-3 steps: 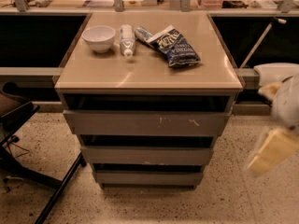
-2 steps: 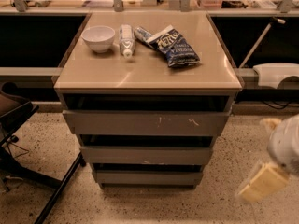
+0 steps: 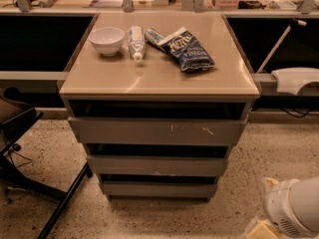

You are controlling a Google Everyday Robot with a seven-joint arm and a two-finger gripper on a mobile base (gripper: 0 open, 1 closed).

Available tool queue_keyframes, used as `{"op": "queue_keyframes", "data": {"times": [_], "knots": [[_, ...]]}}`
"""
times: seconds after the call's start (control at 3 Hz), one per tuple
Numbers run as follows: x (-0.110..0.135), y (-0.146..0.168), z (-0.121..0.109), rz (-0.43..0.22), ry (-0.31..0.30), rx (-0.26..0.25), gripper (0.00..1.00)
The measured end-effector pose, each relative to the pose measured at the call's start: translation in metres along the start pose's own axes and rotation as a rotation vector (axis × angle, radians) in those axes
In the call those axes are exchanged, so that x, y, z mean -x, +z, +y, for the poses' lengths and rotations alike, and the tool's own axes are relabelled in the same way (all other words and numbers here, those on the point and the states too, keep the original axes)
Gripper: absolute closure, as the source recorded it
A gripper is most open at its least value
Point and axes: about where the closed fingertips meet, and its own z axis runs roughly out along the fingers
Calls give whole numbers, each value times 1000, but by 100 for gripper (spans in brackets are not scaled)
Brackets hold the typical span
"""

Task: Open middle drawer

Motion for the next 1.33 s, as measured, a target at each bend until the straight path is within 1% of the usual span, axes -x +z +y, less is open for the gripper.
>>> {"op": "queue_keyframes", "data": {"times": [0.33, 0.67, 1.0, 1.33], "knots": [[0, 0, 1, 1, 0, 2, 0], [18, 25, 2, -35, -5, 59, 0], [66, 77, 22, -105, 4, 137, 0], [109, 115, 49, -178, -13, 135, 0]]}}
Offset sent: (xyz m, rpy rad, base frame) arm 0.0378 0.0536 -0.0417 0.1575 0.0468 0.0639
